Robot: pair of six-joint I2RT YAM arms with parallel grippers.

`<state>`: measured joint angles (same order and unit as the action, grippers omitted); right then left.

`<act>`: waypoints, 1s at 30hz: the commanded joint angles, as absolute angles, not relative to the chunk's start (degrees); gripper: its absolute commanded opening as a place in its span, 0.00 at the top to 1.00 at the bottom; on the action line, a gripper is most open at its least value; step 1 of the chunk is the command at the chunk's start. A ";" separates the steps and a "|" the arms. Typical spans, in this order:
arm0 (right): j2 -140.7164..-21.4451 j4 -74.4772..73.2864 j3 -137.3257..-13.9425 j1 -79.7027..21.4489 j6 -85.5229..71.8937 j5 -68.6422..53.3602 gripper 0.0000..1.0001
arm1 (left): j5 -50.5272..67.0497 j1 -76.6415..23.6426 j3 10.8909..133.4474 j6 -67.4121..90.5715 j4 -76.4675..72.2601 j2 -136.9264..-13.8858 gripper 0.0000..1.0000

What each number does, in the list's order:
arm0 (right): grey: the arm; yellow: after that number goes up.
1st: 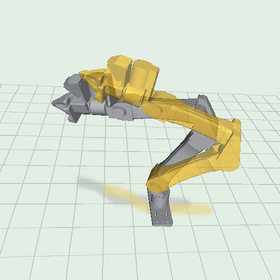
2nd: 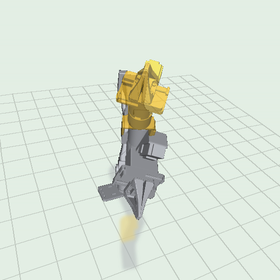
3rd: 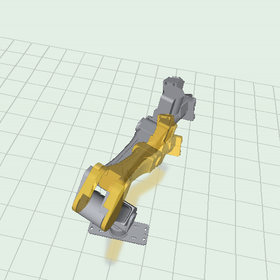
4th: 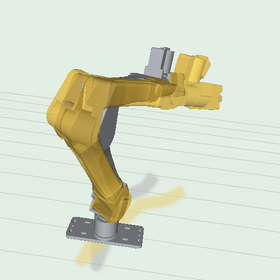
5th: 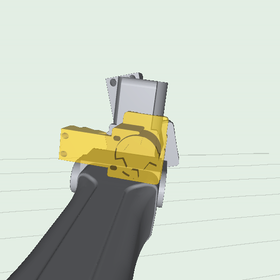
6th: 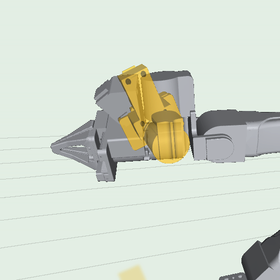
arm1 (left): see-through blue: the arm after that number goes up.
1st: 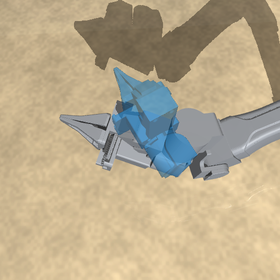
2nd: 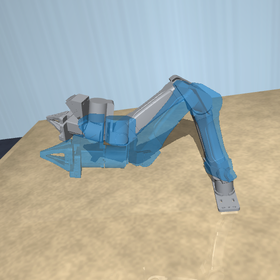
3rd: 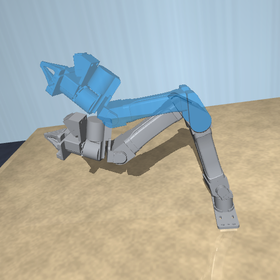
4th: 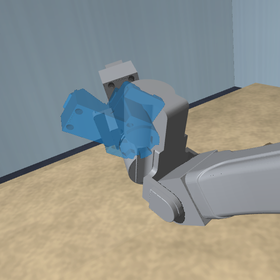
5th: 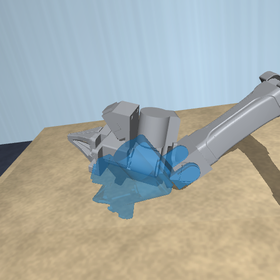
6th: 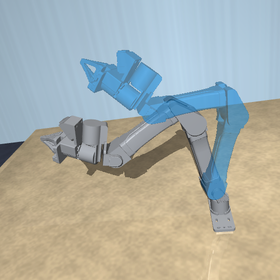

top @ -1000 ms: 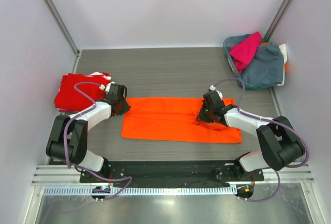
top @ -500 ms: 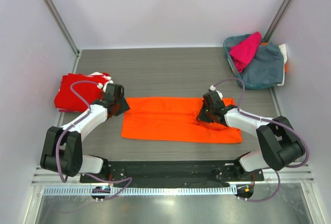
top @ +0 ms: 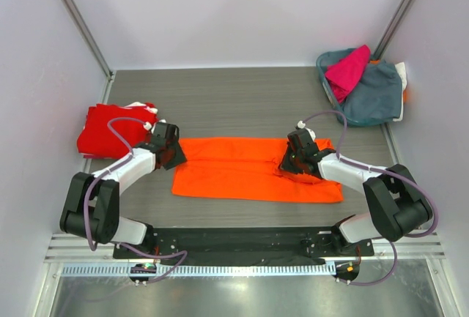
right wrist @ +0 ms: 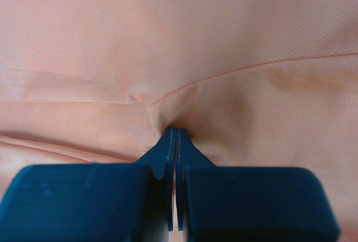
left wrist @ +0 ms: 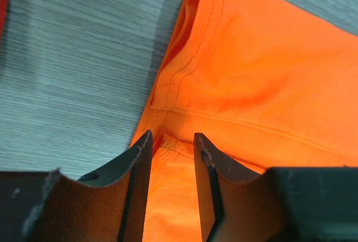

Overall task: Fold and stack the t-shirts
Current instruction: Fold the tshirt

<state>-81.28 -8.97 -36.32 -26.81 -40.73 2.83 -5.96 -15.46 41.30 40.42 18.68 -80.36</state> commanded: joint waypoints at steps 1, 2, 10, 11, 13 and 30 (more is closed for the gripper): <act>-80.77 -8.00 -35.95 -26.98 -40.78 4.48 0.98 | -5.54 -16.08 40.87 39.38 17.49 -81.47 0.64; -80.86 -8.00 -35.95 -26.98 -40.78 4.48 0.98 | -5.71 -16.26 40.96 39.29 17.49 -81.82 0.65; -80.86 -8.00 -35.95 -26.98 -40.78 4.57 0.98 | -6.50 -16.35 41.13 38.67 17.49 -83.14 0.81; -80.86 -7.91 -35.95 -26.98 -40.78 4.57 0.98 | -6.68 -16.35 41.13 38.58 17.93 -83.06 0.85; -80.77 -8.00 -35.95 -26.98 -40.78 4.57 0.98 | -7.12 -16.44 41.22 38.50 18.46 -82.10 0.94; -80.42 -8.61 -36.12 -26.98 -40.78 5.10 0.98 | -12.92 -16.26 39.99 39.81 21.27 -77.17 1.00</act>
